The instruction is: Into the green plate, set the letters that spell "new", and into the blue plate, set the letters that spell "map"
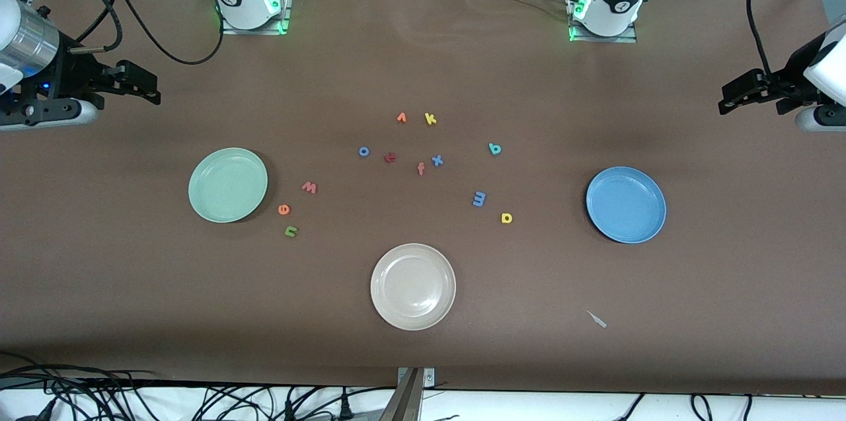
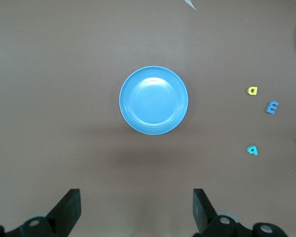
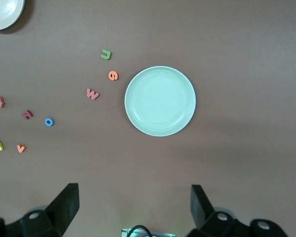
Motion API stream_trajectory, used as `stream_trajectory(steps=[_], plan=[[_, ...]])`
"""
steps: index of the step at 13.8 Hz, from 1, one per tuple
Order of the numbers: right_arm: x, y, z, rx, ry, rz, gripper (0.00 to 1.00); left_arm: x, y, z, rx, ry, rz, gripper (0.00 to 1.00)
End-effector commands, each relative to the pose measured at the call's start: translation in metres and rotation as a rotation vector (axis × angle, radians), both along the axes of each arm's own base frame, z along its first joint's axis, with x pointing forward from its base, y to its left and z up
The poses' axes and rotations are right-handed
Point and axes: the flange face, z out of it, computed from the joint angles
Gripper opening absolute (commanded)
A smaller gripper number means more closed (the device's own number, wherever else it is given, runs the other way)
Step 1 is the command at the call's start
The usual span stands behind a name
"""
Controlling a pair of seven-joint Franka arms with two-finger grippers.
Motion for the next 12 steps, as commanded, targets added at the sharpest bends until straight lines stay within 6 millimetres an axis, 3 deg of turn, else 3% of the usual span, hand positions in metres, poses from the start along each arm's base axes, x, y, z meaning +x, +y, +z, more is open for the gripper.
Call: stream_trajectory(steps=[1, 12], plan=[[-0.0011, 0.0009, 0.0029, -0.013, -0.001, -0.010, 1.00, 0.0009, -0.0013, 0.0046, 0.000, -0.001, -0.005, 1.00], [-0.0021, 0.0005, 0.0009, -0.012, -0.001, -0.012, 1.00, 0.0009, -0.0013, 0.0046, 0.000, -0.001, -0.005, 1.00]])
